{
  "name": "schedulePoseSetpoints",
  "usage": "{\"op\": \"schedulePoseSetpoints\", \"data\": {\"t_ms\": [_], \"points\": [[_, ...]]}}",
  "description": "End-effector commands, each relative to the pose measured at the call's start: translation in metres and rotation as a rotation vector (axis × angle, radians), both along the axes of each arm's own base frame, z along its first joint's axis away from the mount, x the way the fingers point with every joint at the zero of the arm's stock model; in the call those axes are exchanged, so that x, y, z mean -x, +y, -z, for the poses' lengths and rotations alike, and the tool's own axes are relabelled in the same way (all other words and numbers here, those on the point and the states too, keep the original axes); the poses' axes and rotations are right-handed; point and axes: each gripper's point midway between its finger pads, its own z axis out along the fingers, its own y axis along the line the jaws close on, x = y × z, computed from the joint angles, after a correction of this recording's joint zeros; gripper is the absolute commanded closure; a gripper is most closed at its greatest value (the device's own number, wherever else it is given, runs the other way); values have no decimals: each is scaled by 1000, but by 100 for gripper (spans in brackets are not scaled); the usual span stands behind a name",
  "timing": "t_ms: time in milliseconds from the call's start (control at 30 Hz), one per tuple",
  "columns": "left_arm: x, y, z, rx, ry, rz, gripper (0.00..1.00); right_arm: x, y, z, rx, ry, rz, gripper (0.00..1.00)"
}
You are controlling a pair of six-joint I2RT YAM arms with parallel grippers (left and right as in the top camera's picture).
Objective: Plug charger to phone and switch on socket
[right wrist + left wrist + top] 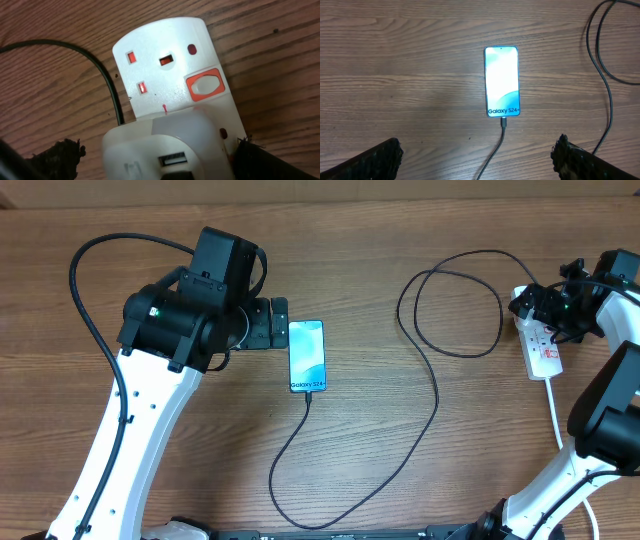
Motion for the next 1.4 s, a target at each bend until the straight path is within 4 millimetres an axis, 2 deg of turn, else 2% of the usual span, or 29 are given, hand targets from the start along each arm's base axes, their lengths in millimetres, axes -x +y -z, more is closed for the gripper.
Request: {"op": "schedulePoseSetpoints", "data": {"t_ms": [0,267,467,800,1100,1367], "points": [[-2,1,0,-18,-6,10,1,5,9,5,-45,30,-3,0],[-2,1,0,-18,-6,10,1,17,17,17,-82,69,11,0],[-2,1,0,-18,-6,10,1,11,25,13,-117,29,-31,0],[-2,1,0,-18,-6,10,0,15,34,14,-140,59,-20,0],[-2,1,0,-18,-6,10,1,12,57,15,-168,70,-59,0],[-2,1,0,-17,-6,10,0,22,61,23,-190,110,-41,2]]}}
